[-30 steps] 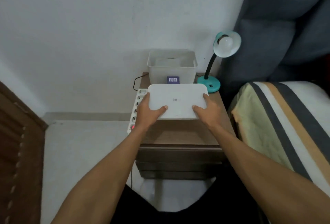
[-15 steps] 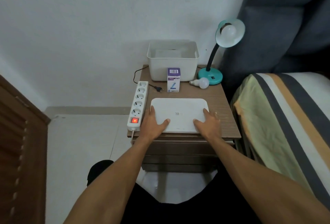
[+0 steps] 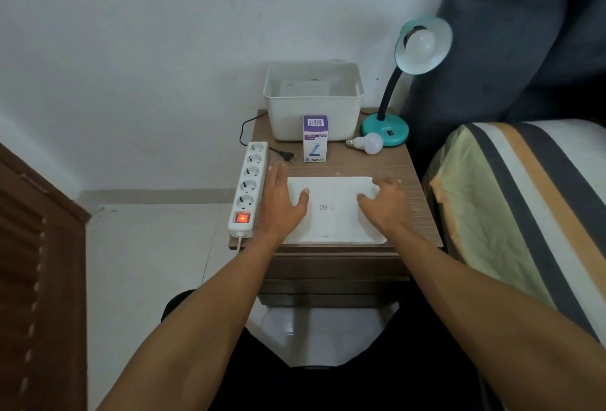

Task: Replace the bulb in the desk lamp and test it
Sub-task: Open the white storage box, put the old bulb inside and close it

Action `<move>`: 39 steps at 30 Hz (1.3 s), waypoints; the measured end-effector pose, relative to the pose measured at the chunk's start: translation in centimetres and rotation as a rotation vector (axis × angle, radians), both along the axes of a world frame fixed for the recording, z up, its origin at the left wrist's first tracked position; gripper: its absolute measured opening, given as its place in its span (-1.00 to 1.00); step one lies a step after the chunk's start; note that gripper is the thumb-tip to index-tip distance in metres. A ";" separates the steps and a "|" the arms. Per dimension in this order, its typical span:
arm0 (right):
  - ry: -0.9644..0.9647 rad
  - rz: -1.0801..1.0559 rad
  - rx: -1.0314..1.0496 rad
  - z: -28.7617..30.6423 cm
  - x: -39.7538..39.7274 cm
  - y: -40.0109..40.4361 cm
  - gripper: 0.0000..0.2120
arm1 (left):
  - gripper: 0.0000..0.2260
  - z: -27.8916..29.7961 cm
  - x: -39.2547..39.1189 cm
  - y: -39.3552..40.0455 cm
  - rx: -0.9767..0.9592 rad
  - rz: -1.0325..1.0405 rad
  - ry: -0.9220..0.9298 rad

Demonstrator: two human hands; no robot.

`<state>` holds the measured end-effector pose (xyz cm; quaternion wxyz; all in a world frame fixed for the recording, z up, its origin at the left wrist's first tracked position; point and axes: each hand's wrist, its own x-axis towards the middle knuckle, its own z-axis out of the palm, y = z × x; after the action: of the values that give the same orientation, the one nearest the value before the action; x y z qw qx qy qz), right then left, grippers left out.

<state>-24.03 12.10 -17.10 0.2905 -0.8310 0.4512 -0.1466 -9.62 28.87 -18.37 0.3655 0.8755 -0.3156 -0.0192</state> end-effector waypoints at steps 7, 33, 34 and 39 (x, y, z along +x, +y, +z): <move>-0.062 -0.011 0.002 3.0 3.7 -2.9 -0.43 | -0.41 3.9 5.8 -3.0 -0.165 0.047 -0.093; 0.048 0.107 -0.242 -0.6 12.5 -13.1 -0.63 | -0.05 7.3 22.4 -13.0 -0.167 -0.064 0.071; 0.015 0.116 -0.241 -0.5 12.3 -13.1 -0.64 | -0.02 7.2 22.4 -13.1 -0.162 -0.060 0.081; -0.169 0.156 -0.274 1.9 11.4 -12.3 -0.62 | 0.29 7.5 22.2 -13.0 -0.087 -0.020 0.165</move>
<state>-12.64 -0.24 -15.16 0.2220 -0.8800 0.3350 -0.2530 12.57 15.86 -10.84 0.4276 0.8510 -0.2940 -0.0811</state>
